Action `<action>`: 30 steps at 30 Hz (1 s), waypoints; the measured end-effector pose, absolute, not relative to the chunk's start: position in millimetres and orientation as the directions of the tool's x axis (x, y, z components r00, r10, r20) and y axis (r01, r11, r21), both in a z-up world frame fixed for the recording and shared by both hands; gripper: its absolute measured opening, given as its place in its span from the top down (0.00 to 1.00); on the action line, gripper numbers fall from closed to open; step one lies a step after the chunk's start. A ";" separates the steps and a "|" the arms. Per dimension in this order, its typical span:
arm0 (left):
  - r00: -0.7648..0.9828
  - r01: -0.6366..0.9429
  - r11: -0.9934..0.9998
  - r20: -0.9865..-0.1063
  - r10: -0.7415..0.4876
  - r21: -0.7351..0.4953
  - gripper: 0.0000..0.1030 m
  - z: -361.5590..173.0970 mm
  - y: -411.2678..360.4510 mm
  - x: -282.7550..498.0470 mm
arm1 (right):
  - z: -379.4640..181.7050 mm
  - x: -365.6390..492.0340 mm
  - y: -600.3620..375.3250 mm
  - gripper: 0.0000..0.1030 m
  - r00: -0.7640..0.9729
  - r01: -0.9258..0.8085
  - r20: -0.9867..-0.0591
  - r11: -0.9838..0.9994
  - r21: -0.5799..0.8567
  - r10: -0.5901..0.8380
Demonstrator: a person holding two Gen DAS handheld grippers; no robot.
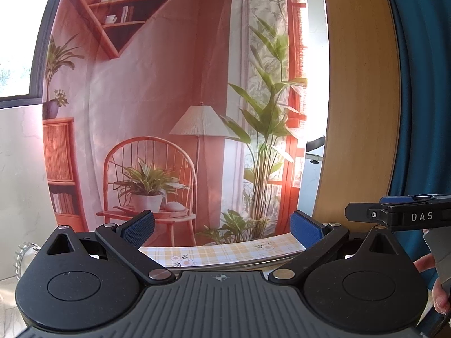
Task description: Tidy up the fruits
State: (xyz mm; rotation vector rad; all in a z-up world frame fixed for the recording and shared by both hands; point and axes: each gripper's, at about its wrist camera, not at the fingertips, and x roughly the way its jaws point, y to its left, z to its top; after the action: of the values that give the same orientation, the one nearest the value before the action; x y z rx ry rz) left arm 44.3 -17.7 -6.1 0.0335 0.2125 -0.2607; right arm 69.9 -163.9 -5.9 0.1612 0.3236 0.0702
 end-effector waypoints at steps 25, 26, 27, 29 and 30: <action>0.953 0.223 0.975 -0.210 -0.217 0.005 0.00 -0.1 -14.2 36.5 | -3.1 67.2 -165.5 0.00 0.948 -0.033 -0.306 0.985 0.167 0.084; 0.952 0.224 0.975 -0.214 -0.219 -0.001 0.00 -0.1 -13.5 37.1 | -2.9 68.0 -165.6 0.00 0.948 -0.032 -0.307 0.985 0.167 0.083; 0.951 0.224 0.975 -0.216 -0.219 -0.003 0.00 0.1 -13.4 38.1 | -2.9 68.0 -165.6 0.00 0.948 -0.032 -0.308 0.985 0.167 0.083; 0.951 0.223 0.975 -0.219 -0.218 -0.004 0.00 -0.5 -13.1 38.5 | -2.4 67.5 -165.6 0.00 0.947 -0.032 -0.309 0.985 0.168 0.084; 0.951 0.224 0.975 -0.218 -0.219 -0.001 0.00 -1.0 -13.3 38.1 | -2.2 67.4 -165.5 0.00 0.947 -0.031 -0.309 0.985 0.169 0.083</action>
State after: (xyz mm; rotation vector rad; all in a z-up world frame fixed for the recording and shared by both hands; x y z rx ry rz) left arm 38.1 -13.3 -1.0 0.0238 0.2193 -0.2252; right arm 67.4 -165.5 -2.2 0.1628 0.3207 0.0586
